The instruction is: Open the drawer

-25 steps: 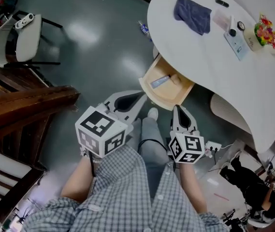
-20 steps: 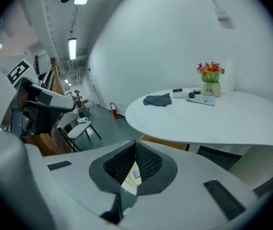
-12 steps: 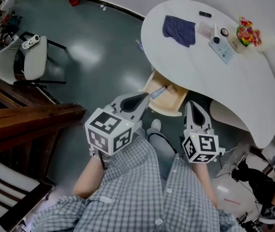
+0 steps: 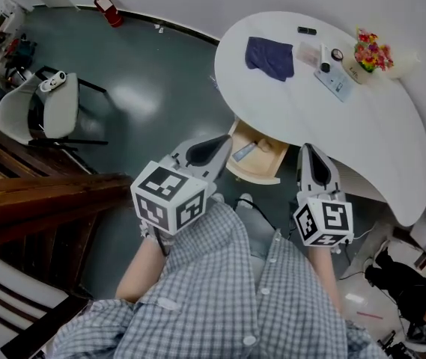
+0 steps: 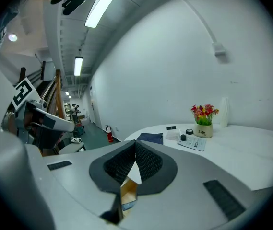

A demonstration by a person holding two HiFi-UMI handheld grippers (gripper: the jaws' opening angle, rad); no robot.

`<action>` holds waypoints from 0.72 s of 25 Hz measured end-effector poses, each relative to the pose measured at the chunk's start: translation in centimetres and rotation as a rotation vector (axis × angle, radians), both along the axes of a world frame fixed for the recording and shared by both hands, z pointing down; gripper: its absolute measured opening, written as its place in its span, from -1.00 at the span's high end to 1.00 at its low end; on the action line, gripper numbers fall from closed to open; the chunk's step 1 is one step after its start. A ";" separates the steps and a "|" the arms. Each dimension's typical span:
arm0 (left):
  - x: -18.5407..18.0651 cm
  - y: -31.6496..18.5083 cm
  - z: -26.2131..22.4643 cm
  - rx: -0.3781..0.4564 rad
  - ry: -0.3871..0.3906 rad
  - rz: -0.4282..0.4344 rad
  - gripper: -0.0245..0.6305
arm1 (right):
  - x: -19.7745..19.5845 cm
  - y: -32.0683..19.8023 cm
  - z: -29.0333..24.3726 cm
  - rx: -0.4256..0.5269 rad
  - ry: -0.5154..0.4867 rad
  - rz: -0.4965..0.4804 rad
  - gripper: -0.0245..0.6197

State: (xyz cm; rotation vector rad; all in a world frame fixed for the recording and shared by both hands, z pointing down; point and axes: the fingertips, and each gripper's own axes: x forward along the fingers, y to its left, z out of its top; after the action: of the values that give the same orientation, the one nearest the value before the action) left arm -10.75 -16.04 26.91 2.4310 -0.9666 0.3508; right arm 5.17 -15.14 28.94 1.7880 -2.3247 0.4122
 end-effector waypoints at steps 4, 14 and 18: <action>0.8 -0.2 -0.2 0.011 0.001 0.013 0.92 | -0.3 -0.9 -0.8 0.031 -0.011 -0.010 0.90; 1.1 -0.4 -0.8 0.032 0.016 0.025 0.92 | -2.5 -2.0 -2.0 0.072 -0.019 -0.076 0.90; 1.2 -0.4 -0.8 0.030 0.020 0.022 0.92 | -2.9 -2.0 -1.9 0.064 -0.007 -0.095 0.90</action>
State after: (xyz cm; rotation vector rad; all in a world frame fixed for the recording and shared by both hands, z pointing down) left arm -9.57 -16.39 26.15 2.4697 -0.9439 0.3216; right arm 2.32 -17.14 27.02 1.6981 -2.4422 0.3338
